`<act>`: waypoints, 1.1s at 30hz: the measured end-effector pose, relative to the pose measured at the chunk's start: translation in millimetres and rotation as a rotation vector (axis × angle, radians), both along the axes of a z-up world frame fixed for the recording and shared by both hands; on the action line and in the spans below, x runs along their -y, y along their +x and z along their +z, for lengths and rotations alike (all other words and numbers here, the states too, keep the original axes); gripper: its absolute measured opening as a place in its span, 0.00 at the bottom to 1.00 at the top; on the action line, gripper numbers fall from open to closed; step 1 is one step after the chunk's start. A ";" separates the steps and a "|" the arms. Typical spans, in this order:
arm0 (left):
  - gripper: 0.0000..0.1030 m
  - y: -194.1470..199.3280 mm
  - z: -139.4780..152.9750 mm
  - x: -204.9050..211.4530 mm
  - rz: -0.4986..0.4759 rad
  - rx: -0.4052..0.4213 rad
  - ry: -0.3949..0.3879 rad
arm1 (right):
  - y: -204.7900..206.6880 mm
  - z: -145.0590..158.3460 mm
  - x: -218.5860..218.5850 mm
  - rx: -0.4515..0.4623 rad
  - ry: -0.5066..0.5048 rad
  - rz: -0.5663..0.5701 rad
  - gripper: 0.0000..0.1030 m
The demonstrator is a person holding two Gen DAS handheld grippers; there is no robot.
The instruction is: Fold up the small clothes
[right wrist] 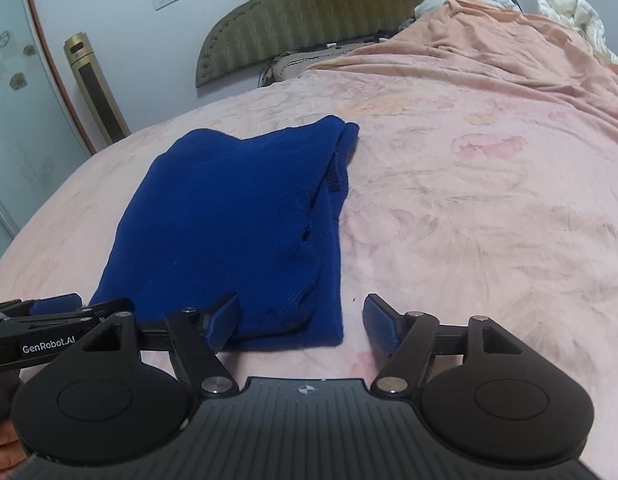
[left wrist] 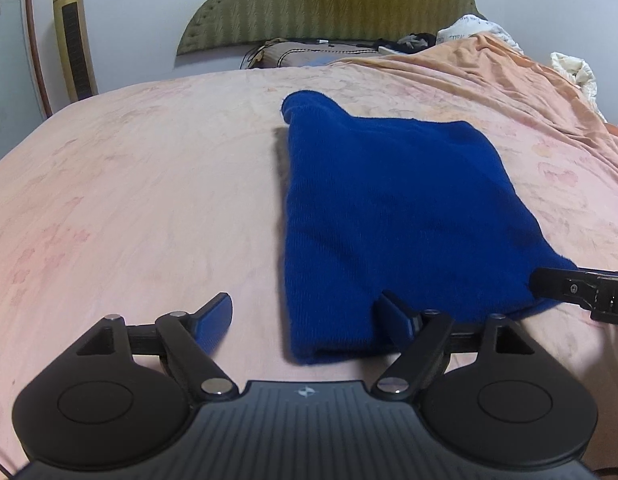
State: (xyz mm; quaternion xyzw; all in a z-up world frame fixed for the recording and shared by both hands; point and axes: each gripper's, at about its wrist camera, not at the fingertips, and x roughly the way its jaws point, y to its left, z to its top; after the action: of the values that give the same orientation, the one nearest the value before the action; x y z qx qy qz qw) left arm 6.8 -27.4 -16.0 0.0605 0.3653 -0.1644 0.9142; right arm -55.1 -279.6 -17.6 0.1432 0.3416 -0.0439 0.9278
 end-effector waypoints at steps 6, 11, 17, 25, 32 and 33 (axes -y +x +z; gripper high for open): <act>0.79 -10.5 0.9 -4.7 0.006 -0.014 -0.007 | -11.2 1.6 -14.4 0.004 -0.039 0.029 0.77; 0.86 -21.7 -2.4 -8.5 0.011 -0.016 0.010 | -21.7 3.3 -26.1 0.009 -0.073 0.052 0.82; 0.87 -35.9 -7.5 -14.0 0.029 -0.008 0.030 | -32.0 3.4 -35.5 0.006 -0.105 0.066 0.84; 0.87 -43.0 -6.5 -21.5 0.050 -0.011 0.031 | -44.0 3.5 -42.8 0.004 -0.158 0.079 0.86; 0.87 -47.9 -7.5 -22.7 0.058 -0.003 0.037 | -48.5 1.4 -43.6 0.006 -0.155 0.095 0.87; 0.87 -49.0 -7.9 -22.7 0.060 -0.001 0.038 | -48.0 0.8 -43.8 0.004 -0.157 0.095 0.88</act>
State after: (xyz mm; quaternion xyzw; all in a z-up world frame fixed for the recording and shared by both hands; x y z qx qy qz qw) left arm -42.2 -4.7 -23.8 0.0667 0.3704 -0.1299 0.9173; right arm -103.1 -235.7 -16.8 0.0535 0.3415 -0.0263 0.9380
